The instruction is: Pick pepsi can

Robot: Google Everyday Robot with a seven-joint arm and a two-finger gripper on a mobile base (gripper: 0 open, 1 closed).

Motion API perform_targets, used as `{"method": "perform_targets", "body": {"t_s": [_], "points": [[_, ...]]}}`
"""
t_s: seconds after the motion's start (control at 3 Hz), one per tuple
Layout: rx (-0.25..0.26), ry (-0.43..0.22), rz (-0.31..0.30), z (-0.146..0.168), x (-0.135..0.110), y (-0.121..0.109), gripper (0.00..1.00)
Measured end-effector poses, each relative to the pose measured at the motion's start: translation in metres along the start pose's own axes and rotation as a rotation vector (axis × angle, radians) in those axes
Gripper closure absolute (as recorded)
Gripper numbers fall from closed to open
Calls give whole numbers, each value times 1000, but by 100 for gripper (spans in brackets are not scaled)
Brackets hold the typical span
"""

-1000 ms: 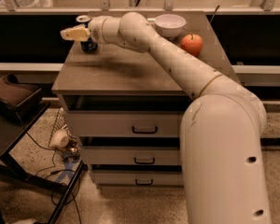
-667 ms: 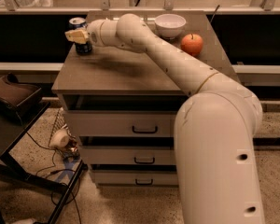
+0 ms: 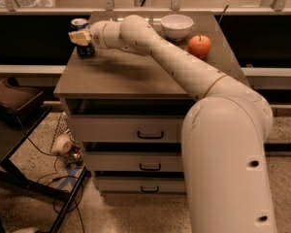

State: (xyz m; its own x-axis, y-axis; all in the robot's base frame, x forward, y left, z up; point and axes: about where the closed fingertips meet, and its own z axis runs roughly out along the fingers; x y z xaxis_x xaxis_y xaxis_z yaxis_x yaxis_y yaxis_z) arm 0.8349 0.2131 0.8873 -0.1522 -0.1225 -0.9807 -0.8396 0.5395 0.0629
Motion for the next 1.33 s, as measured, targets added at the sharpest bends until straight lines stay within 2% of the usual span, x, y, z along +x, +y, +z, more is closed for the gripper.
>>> {"method": "perform_targets", "body": {"t_s": [0.33,1.0,1.33], "points": [[-8,-17,1,-7,-9,6,100],[-75,-137,-9,-106,-116,10,100],[-110,-180,-3,-146,-144,13,100]]}}
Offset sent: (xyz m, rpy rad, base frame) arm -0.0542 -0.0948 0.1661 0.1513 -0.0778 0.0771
